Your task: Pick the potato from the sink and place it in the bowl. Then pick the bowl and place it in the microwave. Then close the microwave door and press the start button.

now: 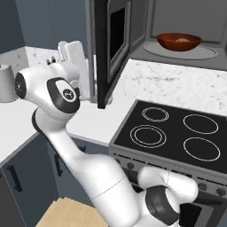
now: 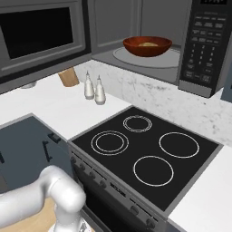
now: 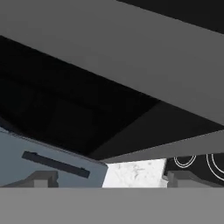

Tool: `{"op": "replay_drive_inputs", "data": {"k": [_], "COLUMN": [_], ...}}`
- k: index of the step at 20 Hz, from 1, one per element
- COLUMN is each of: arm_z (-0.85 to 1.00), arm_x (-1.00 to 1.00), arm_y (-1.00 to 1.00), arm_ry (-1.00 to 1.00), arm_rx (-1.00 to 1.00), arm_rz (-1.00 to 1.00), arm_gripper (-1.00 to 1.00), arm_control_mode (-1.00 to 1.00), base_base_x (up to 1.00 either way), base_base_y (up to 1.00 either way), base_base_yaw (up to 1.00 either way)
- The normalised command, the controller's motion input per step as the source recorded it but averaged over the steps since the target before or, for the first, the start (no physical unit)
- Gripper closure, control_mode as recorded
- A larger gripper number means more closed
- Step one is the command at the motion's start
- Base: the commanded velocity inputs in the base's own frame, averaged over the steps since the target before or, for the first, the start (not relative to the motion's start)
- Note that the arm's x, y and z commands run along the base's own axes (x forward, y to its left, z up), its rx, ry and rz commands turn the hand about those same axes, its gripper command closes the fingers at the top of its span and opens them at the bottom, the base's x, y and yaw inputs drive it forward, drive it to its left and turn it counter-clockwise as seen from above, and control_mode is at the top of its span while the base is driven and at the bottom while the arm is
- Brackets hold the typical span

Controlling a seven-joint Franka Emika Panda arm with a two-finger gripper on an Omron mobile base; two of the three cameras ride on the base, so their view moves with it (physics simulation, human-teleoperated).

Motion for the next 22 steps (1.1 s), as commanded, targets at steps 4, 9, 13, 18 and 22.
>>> {"op": "replay_drive_inputs", "data": {"k": [4, 9, 13, 18, 22], "arm_z": [0.28, 0.27, 0.18, 0.0, 0.0], "arm_x": [-0.32, -0.61, -0.68, -0.03, 0.0], "arm_y": [-0.9, -0.93, -0.81, -0.99, -0.99], "arm_ry": [-0.05, -0.1, -0.18, -0.09, -0.06], "arm_rx": [0.17, 0.18, 0.11, 0.09, 0.08], "arm_rz": [0.0, -0.01, -0.17, -0.26, -0.25], "arm_gripper": [-1.0, -1.0, -1.0, -1.0, -1.0], "arm_control_mode": [-1.0, -1.0, -1.0, -1.0, -1.0], "base_base_x": [0.0, 0.0, 0.0, 0.0, 0.0], "base_base_y": [0.0, 0.0, 0.0, 0.0, 0.0], "base_base_yaw": [0.0, 0.0, 0.0, 0.0, 0.0]}}
